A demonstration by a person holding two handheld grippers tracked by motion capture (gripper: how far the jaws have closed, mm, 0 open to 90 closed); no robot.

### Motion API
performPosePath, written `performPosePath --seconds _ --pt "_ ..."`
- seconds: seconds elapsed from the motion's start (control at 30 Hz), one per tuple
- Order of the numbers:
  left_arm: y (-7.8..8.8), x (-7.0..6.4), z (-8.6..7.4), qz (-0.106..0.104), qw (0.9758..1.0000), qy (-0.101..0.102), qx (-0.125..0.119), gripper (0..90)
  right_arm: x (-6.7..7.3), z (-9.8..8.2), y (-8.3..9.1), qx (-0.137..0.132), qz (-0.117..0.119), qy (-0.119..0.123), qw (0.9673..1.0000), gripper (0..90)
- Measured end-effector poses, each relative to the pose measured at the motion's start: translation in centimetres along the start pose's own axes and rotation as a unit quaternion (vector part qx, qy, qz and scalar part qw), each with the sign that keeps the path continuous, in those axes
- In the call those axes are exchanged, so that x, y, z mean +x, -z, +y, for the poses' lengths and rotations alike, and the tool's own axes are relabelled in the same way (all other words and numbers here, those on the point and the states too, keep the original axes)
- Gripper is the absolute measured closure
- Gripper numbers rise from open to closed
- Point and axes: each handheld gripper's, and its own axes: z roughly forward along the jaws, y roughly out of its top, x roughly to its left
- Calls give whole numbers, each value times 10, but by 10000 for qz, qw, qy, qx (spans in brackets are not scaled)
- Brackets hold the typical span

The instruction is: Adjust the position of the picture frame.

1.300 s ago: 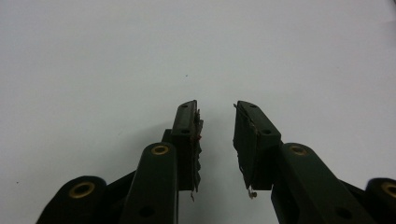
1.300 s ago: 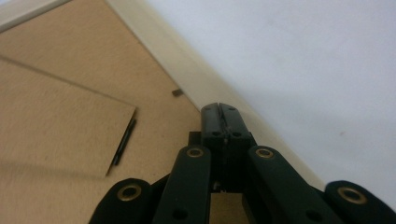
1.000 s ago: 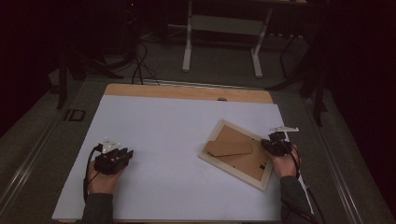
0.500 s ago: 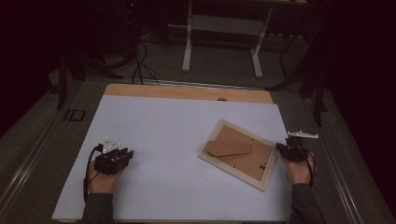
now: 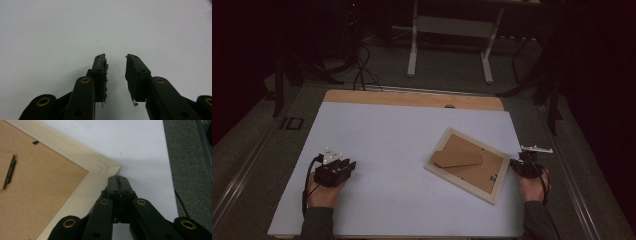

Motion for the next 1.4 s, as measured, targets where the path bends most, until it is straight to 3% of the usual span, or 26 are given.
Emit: performPosePath --seconds 0.43,0.6,0.8,1.07,1.4 --pt "0 -1 0 -35 10000 12 1 695 24 -7 -1 7 247 105 9996 899" --pt "-3 -1 1 -82 9999 35 98 778 27 -16 4 -62 381 -54 9992 899" --pt "-3 -1 1 -145 9998 100 119 900 31 -21 7 -139 326 -101 9993 898" --pt "-6 -6 4 -178 9997 18 148 900 37 -18 4 -151 420 -200 9988 898" --pt "-7 -11 6 -166 9996 -91 188 900 56 -12 -4 -153 604 -52 9980 898"
